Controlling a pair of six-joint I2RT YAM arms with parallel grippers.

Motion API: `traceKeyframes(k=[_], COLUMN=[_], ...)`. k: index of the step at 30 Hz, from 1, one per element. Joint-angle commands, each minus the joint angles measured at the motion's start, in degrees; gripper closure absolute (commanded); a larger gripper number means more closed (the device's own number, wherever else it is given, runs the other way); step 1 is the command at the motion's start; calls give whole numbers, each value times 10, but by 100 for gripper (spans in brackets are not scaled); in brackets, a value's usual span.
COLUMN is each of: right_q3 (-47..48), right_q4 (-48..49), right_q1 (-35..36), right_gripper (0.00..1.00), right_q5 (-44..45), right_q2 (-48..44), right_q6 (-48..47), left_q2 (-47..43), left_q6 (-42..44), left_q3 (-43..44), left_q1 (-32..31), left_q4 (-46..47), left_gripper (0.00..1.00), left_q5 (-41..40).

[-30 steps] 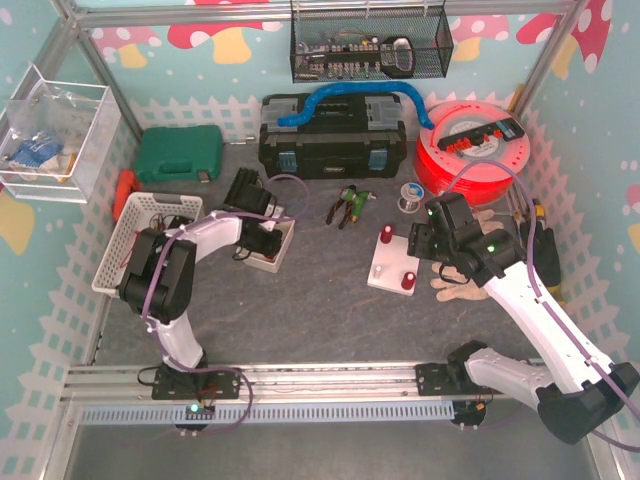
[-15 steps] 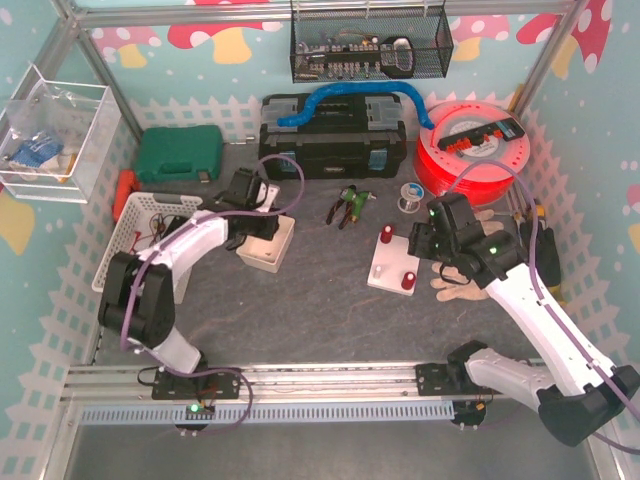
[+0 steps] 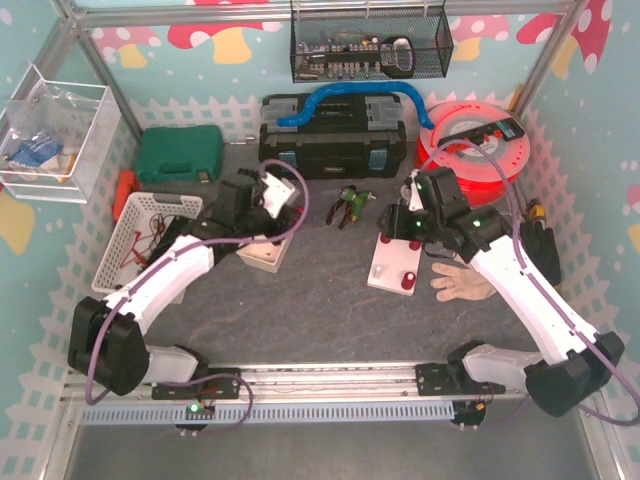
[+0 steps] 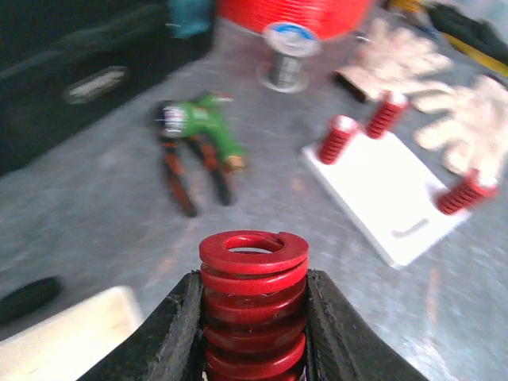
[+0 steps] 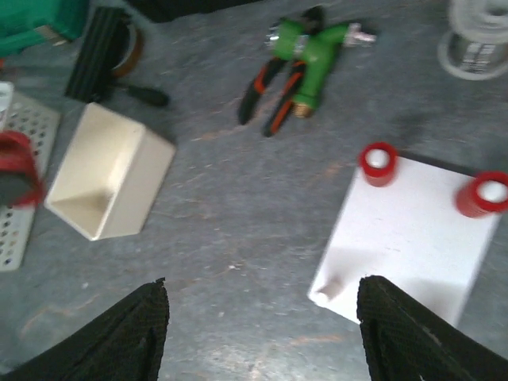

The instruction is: Install the large spring

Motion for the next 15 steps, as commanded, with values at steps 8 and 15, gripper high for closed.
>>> traceKeyframes(k=[8, 15], right_q3=[58, 84], right_q4=[82, 88], right_q1=[0, 15], right_gripper=[44, 45], right_q5=[-267, -324], right_q2=[94, 128], right_q6=[-11, -18], left_q2=[-56, -59], left_q6=[94, 122], left_q3=[-97, -102], left_q1=[-117, -137], left_q4=[185, 220], left_gripper=[93, 94], left_q5=[113, 113])
